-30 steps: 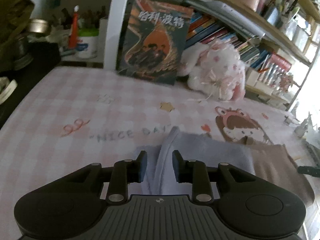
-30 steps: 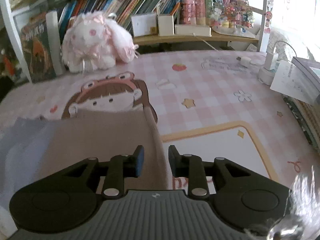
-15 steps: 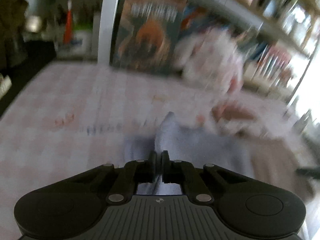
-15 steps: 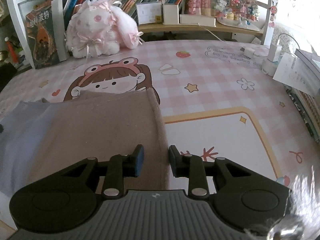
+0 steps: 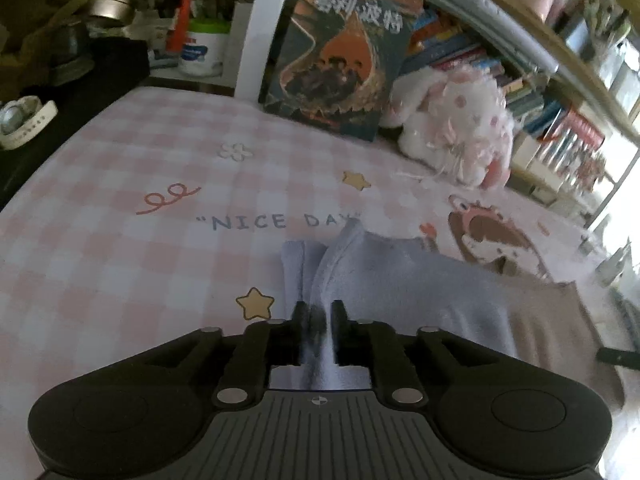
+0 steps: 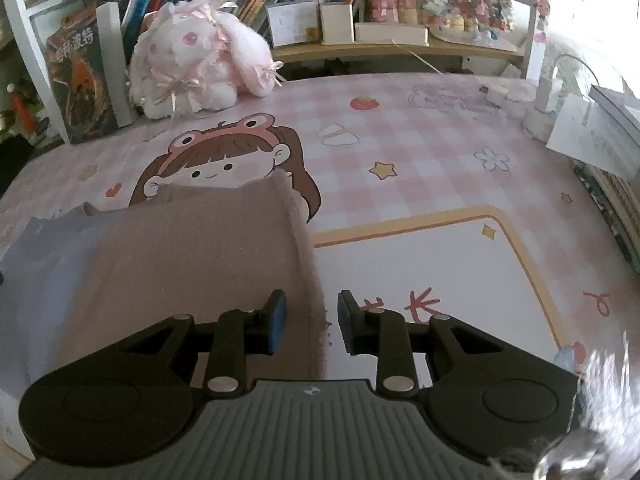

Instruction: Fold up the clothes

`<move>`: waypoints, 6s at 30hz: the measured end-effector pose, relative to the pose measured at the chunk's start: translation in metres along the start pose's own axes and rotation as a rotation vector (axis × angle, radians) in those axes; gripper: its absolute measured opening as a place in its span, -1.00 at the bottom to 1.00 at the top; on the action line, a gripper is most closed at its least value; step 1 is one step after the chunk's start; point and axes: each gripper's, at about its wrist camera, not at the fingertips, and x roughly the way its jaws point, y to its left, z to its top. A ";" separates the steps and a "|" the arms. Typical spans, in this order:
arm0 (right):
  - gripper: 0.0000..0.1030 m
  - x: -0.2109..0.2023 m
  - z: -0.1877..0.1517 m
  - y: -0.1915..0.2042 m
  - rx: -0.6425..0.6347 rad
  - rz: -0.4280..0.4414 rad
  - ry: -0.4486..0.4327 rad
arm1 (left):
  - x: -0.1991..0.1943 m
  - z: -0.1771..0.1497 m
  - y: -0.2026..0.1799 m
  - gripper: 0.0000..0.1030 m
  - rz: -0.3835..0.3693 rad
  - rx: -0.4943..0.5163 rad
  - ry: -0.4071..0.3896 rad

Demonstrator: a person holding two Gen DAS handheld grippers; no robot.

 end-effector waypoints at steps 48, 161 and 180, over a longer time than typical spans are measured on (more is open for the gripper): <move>0.58 -0.016 0.021 0.041 -0.300 0.136 -0.118 | -0.041 -0.012 -0.069 0.54 0.239 0.016 -0.201; -0.87 0.103 0.094 0.021 -0.120 0.297 0.143 | -0.018 -0.017 0.006 -0.83 0.008 -0.703 -0.324; -0.87 0.127 0.101 -0.025 -0.052 0.573 0.222 | 0.049 -0.073 -0.299 -0.34 0.098 0.415 0.062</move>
